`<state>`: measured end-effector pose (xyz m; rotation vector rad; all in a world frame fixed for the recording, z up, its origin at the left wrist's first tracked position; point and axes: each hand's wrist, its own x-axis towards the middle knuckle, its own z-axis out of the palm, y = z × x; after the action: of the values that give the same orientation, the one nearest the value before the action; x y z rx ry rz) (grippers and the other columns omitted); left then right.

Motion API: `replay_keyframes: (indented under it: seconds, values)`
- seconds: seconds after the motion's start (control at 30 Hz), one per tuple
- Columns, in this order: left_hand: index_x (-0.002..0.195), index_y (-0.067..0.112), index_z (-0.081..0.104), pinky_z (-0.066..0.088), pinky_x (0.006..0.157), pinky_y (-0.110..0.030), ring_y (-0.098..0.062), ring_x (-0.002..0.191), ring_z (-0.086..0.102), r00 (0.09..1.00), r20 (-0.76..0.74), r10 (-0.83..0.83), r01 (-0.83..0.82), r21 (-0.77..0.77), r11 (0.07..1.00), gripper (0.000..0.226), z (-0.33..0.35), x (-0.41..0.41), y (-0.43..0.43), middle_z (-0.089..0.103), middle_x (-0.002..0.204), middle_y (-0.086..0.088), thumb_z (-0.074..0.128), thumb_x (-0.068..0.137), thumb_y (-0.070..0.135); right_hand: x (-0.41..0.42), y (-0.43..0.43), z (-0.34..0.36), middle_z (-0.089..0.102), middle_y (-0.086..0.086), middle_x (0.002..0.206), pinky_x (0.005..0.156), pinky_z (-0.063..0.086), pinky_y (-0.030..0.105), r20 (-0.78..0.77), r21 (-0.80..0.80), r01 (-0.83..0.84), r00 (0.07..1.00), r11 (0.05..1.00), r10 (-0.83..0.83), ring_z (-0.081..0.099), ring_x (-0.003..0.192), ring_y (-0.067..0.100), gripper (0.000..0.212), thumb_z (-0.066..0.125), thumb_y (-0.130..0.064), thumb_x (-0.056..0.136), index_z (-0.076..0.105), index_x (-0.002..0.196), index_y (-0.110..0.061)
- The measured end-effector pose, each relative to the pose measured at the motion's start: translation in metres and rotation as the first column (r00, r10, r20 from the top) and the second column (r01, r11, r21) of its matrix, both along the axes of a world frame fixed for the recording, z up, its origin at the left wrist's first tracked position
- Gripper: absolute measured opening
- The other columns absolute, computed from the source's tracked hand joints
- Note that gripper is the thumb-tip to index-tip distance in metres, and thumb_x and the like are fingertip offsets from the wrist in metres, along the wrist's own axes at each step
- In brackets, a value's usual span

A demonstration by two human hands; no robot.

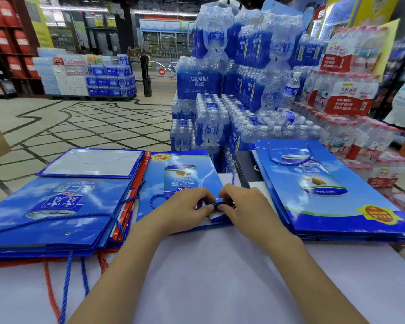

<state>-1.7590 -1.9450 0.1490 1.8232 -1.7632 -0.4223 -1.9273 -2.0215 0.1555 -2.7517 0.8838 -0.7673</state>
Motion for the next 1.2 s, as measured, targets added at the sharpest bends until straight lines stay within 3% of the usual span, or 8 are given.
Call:
replay_keyframes:
  seconds: [0.13, 0.3, 0.53, 0.63, 0.8, 0.9, 1.03, 1.2]
  values:
    - [0.098, 0.021, 0.069, 0.044, 0.077, -0.023, -0.009, 0.088, 0.056, 0.992, -0.113, 0.059, -0.051, 0.071, 0.996, 0.023, 0.001, 0.000, -0.002, 0.065, 0.093, 0.007, 0.051, 0.096, 0.035, -0.002, -0.004, 0.001, 0.070, -0.005, 0.103, 0.088, 0.042, 0.032, -0.105, 0.051, -0.073, 0.991, 0.996, 0.078, 0.060, 0.095, 0.019, 0.015, 0.060, -0.027, 0.095, 0.068, 0.107, -0.023]
    - [0.088, 0.017, 0.068, 0.045, 0.076, -0.022, -0.012, 0.085, 0.059, 0.990, -0.110, 0.086, -0.076, 0.100, 0.992, 0.017, -0.003, 0.005, -0.004, 0.067, 0.087, 0.006, 0.059, 0.094, 0.030, -0.006, -0.007, 0.001, 0.068, -0.005, 0.094, 0.081, 0.047, 0.034, -0.120, 0.108, -0.068, 0.989, 0.992, 0.081, 0.059, 0.090, 0.017, 0.012, 0.063, -0.029, 0.093, 0.070, 0.095, -0.019]
    - [0.089, 0.018, 0.054, 0.044, 0.080, -0.031, -0.018, 0.088, 0.056, 0.978, -0.044, 0.205, -0.198, 0.131, 0.971, 0.019, -0.008, 0.003, -0.010, 0.063, 0.092, 0.004, 0.045, 0.100, 0.031, -0.006, -0.008, -0.001, 0.064, -0.007, 0.091, 0.081, 0.049, 0.034, -0.136, 0.162, -0.095, 0.984, 0.982, 0.118, 0.056, 0.086, 0.013, 0.008, 0.063, -0.026, 0.091, 0.066, 0.089, -0.019]
    - [0.086, 0.020, 0.056, 0.041, 0.066, -0.027, -0.011, 0.072, 0.051, 0.977, -0.084, 0.198, -0.189, 0.103, 0.977, 0.020, -0.008, 0.004, -0.009, 0.058, 0.078, 0.006, 0.053, 0.096, 0.037, -0.007, -0.006, -0.002, 0.063, -0.008, 0.090, 0.082, 0.049, 0.035, -0.176, 0.172, -0.105, 0.975, 0.979, 0.136, 0.055, 0.086, 0.012, 0.006, 0.063, -0.027, 0.089, 0.063, 0.086, -0.022]
    - [0.088, 0.027, 0.062, 0.041, 0.059, -0.025, -0.008, 0.061, 0.048, 0.944, -0.299, 0.138, -0.172, -0.088, 0.981, 0.004, -0.001, 0.010, -0.005, 0.058, 0.073, -0.001, 0.063, 0.092, 0.026, -0.006, 0.000, 0.003, 0.056, -0.005, 0.073, 0.068, 0.044, 0.030, -0.183, 0.249, -0.022, 0.981, 0.968, 0.070, 0.052, 0.073, 0.010, 0.046, 0.060, -0.062, 0.084, 0.055, 0.069, -0.019]
    - [0.091, 0.026, 0.064, 0.045, 0.065, -0.028, -0.011, 0.068, 0.052, 0.872, -0.483, 0.077, -0.209, -0.226, 0.952, 0.012, 0.011, 0.010, -0.003, 0.061, 0.079, -0.002, 0.062, 0.093, 0.015, 0.000, 0.003, 0.005, 0.056, 0.003, 0.069, 0.063, 0.035, 0.034, -0.252, 0.144, 0.047, 0.968, 0.988, -0.009, 0.053, 0.072, 0.022, 0.051, 0.055, -0.056, 0.091, 0.053, 0.066, -0.012]
    - [0.104, 0.025, 0.065, 0.048, 0.091, -0.024, -0.010, 0.104, 0.063, 0.749, -0.662, 0.006, -0.279, -0.308, 0.910, 0.024, 0.021, 0.014, 0.002, 0.068, 0.109, 0.000, 0.058, 0.094, 0.004, 0.002, 0.002, 0.002, 0.043, -0.003, 0.063, 0.068, 0.024, 0.030, -0.262, 0.083, 0.111, 0.961, 0.990, -0.086, 0.047, 0.074, 0.023, 0.046, 0.050, -0.043, 0.097, 0.040, 0.060, -0.018]
    - [0.118, 0.031, 0.061, 0.038, 0.095, -0.012, 0.004, 0.119, 0.050, 0.899, -0.430, 0.085, -0.248, -0.339, 0.907, 0.045, 0.015, 0.017, 0.003, 0.057, 0.128, 0.014, 0.054, 0.087, -0.001, 0.007, 0.005, -0.004, 0.048, -0.002, 0.073, 0.067, 0.026, 0.031, -0.233, -0.001, 0.220, 0.949, 0.976, -0.214, 0.046, 0.077, 0.024, 0.037, 0.048, -0.043, 0.098, 0.047, 0.070, -0.018]
